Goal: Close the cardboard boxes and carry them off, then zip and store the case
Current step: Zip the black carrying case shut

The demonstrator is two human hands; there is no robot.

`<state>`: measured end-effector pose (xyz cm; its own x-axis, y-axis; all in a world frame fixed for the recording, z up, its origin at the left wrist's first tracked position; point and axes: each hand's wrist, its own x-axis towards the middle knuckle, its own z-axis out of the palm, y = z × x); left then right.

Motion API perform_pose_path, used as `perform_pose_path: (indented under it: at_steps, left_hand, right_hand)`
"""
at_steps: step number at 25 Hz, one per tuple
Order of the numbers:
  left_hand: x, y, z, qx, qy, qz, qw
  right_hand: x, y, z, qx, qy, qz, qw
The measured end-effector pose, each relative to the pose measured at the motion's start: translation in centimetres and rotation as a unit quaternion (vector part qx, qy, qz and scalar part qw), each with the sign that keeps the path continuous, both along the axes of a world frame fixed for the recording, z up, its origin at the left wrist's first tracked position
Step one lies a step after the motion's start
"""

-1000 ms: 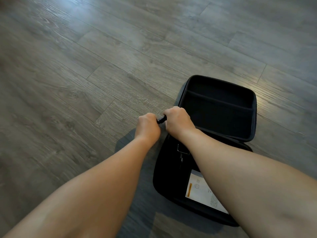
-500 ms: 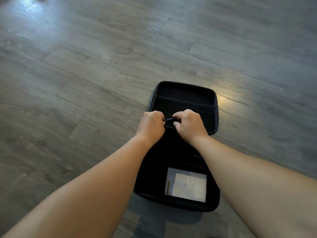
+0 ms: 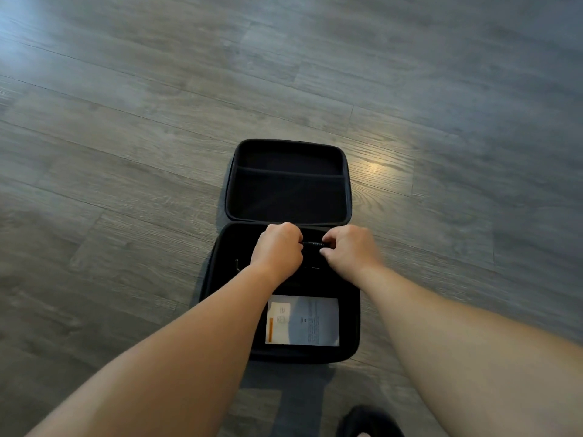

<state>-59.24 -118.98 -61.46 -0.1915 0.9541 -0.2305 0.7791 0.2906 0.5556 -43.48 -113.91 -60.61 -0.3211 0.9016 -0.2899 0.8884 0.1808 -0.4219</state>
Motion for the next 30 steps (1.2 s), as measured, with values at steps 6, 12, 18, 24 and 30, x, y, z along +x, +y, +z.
perform_pose_path:
  at_steps: [6,12,18,24,30]
  left_hand:
    - [-1.5,-0.1,-0.3,-0.016,-0.008,0.004,1.0]
    - [-6.0,1.5,0.7,0.088,0.069,0.04,0.993]
    - [-10.4,2.8,0.9,-0.036,0.161,0.093,0.982]
    - [-11.6,4.9,1.0,-0.119,0.008,0.09,0.989]
    - [-13.9,6.5,3.1,-0.031,-0.122,0.172,0.977]
  right_hand:
    - [-1.0,1.2,0.2,0.055,0.043,-0.079,0.994]
    - [-0.6,3.7,0.1,0.073,0.052,-0.142,0.986]
    - [-0.8,7.1,0.3,-0.035,-0.011,-0.171,0.985]
    - [-2.3,8.5,0.6,-0.094,0.06,-0.197,0.974]
    - [-5.3,10.4,3.8,-0.023,0.164,-0.235,0.958]
